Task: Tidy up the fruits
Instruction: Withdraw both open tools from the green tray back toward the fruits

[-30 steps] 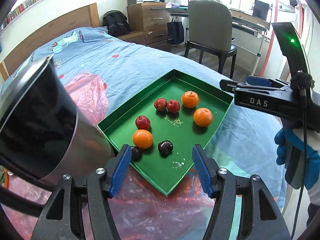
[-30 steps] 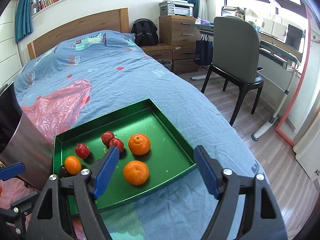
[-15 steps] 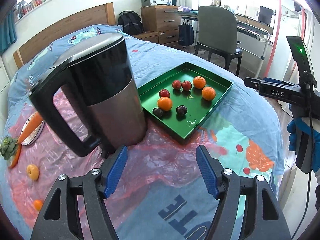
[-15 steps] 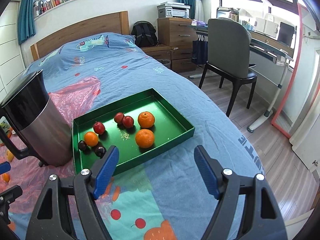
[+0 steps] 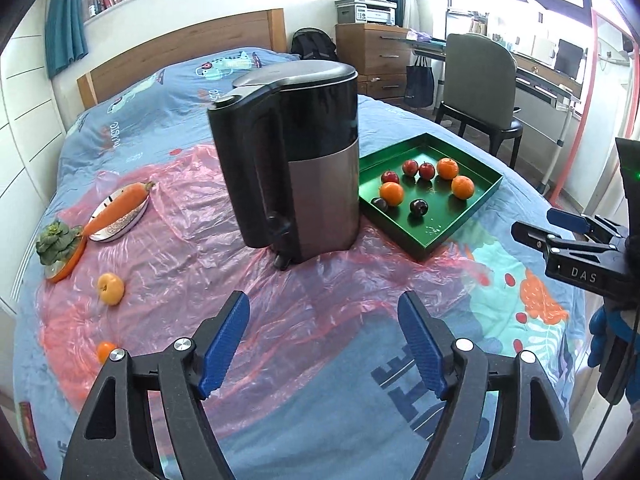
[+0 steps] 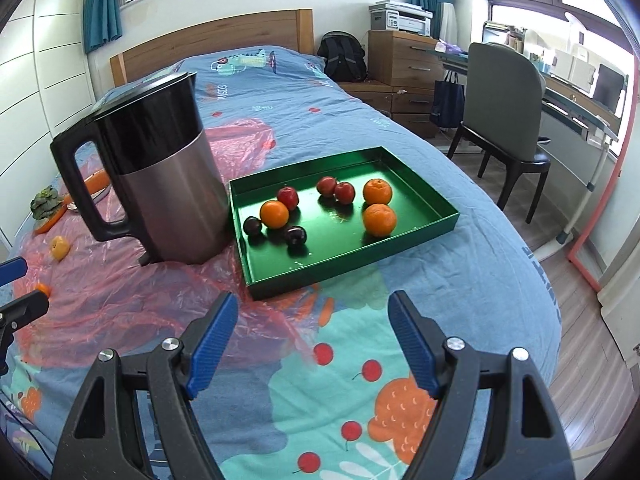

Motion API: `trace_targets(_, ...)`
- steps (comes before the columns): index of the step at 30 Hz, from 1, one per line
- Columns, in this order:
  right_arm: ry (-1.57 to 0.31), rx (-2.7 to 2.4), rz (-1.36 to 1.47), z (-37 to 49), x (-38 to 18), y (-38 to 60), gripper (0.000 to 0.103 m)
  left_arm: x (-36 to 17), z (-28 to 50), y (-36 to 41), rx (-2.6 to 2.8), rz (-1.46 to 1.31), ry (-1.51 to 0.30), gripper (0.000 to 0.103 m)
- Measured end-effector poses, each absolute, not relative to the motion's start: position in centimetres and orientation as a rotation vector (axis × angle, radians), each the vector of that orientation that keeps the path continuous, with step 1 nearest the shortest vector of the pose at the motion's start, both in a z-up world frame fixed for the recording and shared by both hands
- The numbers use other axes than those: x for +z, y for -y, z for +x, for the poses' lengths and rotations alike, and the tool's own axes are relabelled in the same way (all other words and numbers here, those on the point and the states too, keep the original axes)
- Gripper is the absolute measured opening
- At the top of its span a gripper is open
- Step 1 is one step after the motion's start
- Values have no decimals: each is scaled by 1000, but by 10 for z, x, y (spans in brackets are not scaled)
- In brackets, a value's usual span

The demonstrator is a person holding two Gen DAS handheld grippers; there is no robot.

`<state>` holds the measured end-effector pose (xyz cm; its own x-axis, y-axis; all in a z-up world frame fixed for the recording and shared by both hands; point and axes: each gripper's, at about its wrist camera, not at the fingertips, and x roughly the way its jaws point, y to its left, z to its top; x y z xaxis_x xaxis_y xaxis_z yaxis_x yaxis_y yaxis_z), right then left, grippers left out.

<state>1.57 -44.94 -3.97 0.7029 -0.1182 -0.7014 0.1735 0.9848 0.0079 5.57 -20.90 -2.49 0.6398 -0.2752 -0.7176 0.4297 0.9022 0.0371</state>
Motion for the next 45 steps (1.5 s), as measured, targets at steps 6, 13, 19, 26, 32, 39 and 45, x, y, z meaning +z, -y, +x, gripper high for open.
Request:
trace_targets(6,-788,-108,58,13,-44,414,103,-25,53,183,-369,196,-770,72)
trace_targets(13,-791,-30,25,15,-43,374,103,-28,54,153,-328,163,-774,73)
trace_targets(19,-801,20,15,19,-46,345,103,-32,54,129,-299,147,-780,75)
trace_targets(26,-832,84,-7,22,-57,313,103,-45,54,99,-255,121,-794,77)
trace_targets(32,-840,146,-29,32,-60,280,103,-57,57,65,-205,92,-814,77)
trace_targets(39,-856,235,-68,50,-68,232,103,-74,64,18,-128,54,-838,77)
trace_targets(45,-859,314,-98,73,-74,186,103,-91,75,-23,-66,9,-854,77)
